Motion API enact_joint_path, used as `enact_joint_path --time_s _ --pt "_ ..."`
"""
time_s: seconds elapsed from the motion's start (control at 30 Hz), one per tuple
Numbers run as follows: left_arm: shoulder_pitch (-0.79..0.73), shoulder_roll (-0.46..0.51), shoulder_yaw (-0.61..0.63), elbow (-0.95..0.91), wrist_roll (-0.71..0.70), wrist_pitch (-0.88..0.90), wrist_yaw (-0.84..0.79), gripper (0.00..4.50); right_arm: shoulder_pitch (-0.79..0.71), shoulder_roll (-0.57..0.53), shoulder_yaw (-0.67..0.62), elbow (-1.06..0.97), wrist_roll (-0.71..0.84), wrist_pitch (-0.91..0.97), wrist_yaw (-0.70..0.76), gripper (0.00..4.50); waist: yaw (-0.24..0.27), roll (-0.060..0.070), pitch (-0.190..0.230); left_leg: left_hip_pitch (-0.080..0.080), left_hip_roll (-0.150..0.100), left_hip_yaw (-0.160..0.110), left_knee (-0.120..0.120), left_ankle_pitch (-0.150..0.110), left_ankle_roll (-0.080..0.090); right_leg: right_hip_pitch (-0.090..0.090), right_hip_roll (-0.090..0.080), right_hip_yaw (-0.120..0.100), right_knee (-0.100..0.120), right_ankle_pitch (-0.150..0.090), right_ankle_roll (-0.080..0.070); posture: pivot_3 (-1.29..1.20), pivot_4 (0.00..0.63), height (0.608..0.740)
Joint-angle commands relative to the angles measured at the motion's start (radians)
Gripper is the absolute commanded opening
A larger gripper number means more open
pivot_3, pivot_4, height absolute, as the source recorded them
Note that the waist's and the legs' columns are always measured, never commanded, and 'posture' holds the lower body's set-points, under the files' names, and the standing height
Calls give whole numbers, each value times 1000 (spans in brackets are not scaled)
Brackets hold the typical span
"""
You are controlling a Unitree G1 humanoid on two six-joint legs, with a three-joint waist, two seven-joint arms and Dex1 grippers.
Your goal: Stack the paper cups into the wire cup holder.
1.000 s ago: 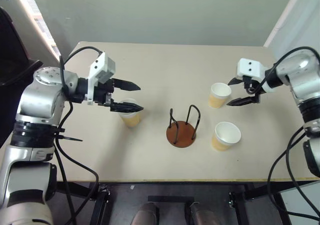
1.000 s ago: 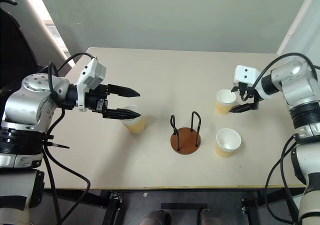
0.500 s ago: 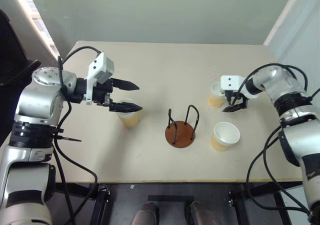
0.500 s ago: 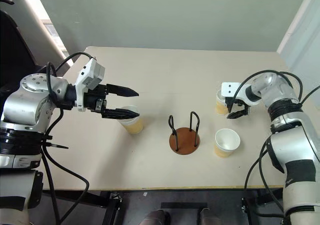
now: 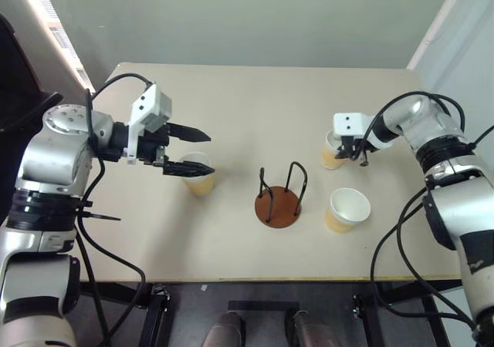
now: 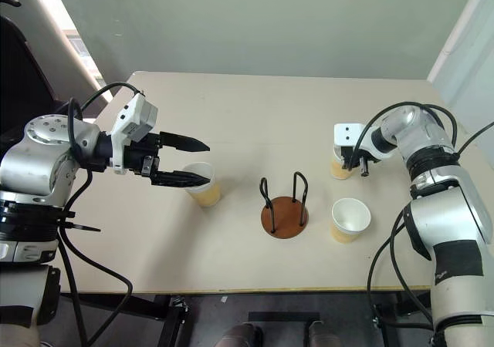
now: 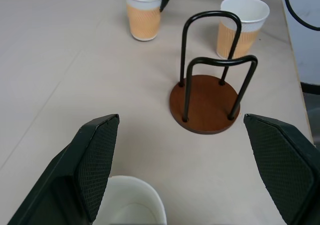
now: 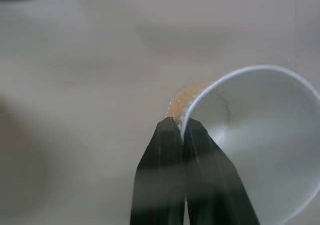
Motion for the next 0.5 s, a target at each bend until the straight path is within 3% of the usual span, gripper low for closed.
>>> enact_joint_path --time_s 0.03,0.2,0.33,0.5 --pt "-9 18 13 -6 1 -22 -19 4321 -43 -37 -64 -114 65 24 74 23 0 0 0 0 0 0 0 0 0 0 0 0 0 0 0 0 150 740" --pt "2 26 -1 -16 1 -46 -67 4321 7 -117 -102 -523 216 233 226 23 0 0 0 -1 0 0 0 2 -3 -1 0 -1 0 -1 -2 0 150 740" --pt "-18 15 8 8 0 -75 -75 4321 69 -213 -69 -939 434 510 232 23 -1 0 0 -2 1 -1 0 8 -13 -1 0 -2 -1 -3 -5 0 150 740" --pt "-55 9 10 63 4 -95 -80 4321 96 -220 -76 -1205 542 719 232 23 -7 0 0 -2 1 -1 0 8 -12 -1 1 -2 0 -4 -5 0 150 740"
